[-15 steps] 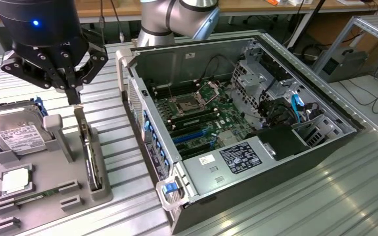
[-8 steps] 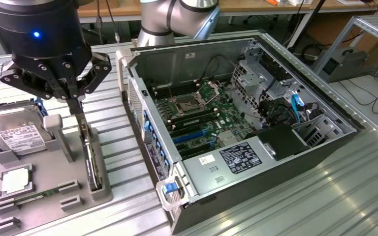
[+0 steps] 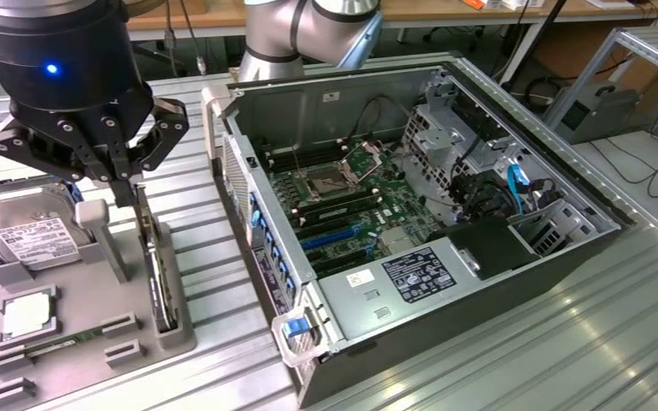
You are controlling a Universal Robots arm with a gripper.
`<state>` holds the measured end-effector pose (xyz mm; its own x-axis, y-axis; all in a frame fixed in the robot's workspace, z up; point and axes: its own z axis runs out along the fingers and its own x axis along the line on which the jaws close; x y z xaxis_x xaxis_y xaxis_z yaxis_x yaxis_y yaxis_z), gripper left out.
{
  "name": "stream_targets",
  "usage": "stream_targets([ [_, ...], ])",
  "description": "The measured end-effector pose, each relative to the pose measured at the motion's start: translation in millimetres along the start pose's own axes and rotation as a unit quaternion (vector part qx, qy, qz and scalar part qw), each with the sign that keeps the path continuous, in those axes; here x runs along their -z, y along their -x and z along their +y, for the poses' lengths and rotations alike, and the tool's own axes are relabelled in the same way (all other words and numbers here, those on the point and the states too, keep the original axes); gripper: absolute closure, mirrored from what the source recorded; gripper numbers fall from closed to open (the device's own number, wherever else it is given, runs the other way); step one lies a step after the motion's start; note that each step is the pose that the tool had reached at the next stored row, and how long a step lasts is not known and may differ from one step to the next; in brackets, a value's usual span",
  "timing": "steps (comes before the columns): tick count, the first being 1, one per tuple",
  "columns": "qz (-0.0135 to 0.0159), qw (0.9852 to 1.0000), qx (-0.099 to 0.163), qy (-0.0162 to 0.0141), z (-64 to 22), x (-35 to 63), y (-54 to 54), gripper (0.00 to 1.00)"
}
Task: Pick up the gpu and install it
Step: 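Reach for the gpu, then pick up the gpu and move the gpu toward the slot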
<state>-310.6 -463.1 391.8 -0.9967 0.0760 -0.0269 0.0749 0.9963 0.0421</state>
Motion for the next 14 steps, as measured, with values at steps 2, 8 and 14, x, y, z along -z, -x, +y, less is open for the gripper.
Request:
stream_targets([
  [2,0.0,1.0,0.0,0.0,0.0,0.0,-0.1,0.89],
  [8,0.0,1.0,0.0,0.0,0.0,0.0,-0.1,0.89],
  [14,0.0,1.0,0.0,0.0,0.0,0.0,-0.1,0.76],
])
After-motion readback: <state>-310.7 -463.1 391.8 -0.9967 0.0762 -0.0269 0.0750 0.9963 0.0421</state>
